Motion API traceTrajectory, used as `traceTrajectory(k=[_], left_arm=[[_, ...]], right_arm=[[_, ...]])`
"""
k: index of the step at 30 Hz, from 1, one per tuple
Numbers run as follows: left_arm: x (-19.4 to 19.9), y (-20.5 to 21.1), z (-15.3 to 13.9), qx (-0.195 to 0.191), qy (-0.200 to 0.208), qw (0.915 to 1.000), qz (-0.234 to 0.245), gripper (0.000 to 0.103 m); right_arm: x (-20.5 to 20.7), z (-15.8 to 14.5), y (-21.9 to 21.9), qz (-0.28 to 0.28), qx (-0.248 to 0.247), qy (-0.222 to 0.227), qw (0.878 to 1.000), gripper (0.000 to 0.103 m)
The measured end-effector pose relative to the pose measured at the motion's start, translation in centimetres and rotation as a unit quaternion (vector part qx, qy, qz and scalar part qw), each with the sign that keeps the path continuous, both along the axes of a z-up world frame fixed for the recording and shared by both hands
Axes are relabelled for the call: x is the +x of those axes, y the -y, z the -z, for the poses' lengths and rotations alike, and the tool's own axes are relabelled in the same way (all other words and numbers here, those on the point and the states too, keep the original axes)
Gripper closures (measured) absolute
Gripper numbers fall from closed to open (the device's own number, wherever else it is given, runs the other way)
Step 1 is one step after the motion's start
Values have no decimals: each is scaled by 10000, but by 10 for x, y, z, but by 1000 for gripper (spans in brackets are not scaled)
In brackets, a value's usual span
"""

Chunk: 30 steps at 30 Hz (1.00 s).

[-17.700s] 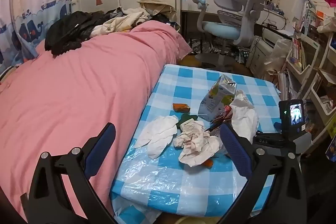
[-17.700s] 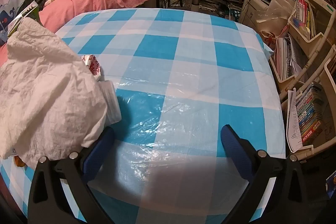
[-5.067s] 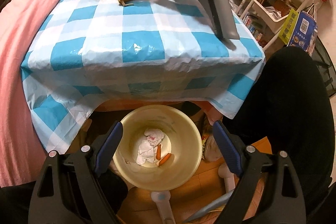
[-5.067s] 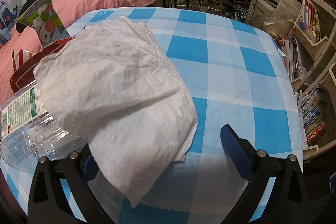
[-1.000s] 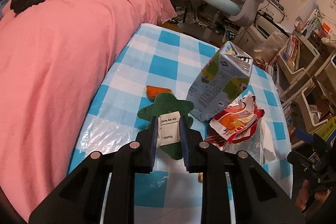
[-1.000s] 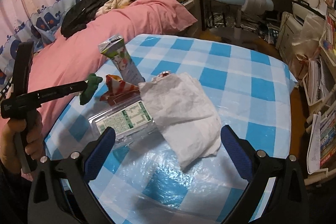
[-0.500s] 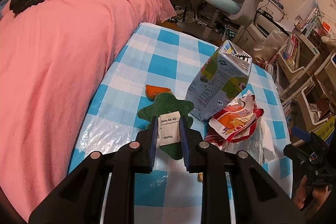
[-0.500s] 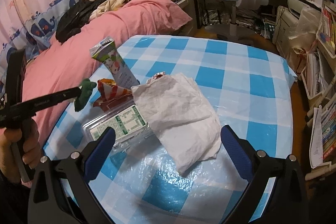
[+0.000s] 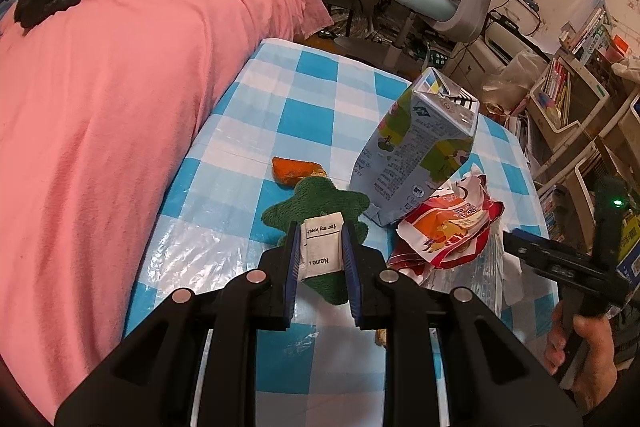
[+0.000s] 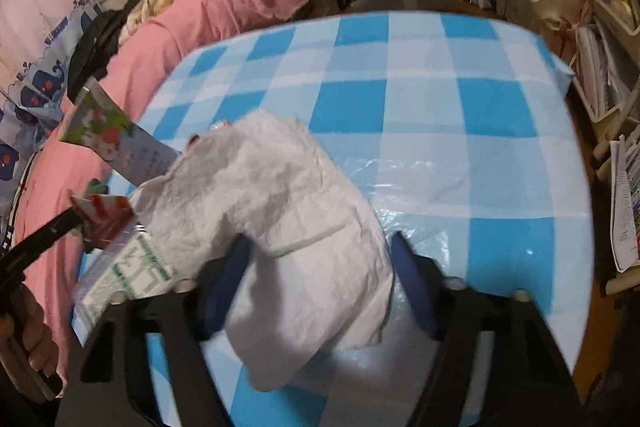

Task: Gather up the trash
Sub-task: 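Grasp and lift the white tissue with the right tool while the left tool holds the green felt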

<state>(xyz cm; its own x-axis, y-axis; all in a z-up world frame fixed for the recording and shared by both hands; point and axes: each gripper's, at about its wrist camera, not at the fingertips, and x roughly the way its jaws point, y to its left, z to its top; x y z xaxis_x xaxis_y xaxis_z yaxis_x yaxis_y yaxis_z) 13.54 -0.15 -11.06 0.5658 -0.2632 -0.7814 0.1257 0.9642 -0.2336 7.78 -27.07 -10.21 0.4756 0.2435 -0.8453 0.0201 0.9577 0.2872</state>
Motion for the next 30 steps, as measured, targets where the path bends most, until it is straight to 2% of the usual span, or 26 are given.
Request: traceTrajectory(k=[2,4,10,20,23,25,26,27,28,29,30], left_arm=[[0,0,0,15,6,10000,12,83],[0,0,0,34,9,10000,14,83],[-3,-1,-2,5,53,10000,10,83],[-17,-10,-13,-123,235,9996,21,83],[-30,-13,-17,-101,334,9994,51,83],[-38,-17,-16,-85,316,9995,32,83],[-39,-19,-15,-99,285,9995,11,83],[-41,-21,-12,-127,227,9997,-27,83],[-44,-24,-10,-154,177,9997,-64,83],[-46,-25,-10,-174,162,9997,-79,83],[-50,-27,-10,-199,163,9996,-86,83]], right_arm=[[0,-1,0,29,-79,22,10000,63],[-2,-1,5,42,169,-29,9998,86],[-21,-21,17,202,273,356,9988,94],[-73,-73,32,456,771,1300,9875,95],[-85,-74,31,409,852,1350,9863,95],[-83,-68,23,262,665,1159,9907,94],[-80,-64,20,254,512,1074,9926,92],[-76,-58,15,221,356,973,9944,85],[-75,-53,12,184,214,892,9956,54],[-74,-49,11,209,59,869,9960,17],[-73,-44,8,287,-166,909,9953,11]])
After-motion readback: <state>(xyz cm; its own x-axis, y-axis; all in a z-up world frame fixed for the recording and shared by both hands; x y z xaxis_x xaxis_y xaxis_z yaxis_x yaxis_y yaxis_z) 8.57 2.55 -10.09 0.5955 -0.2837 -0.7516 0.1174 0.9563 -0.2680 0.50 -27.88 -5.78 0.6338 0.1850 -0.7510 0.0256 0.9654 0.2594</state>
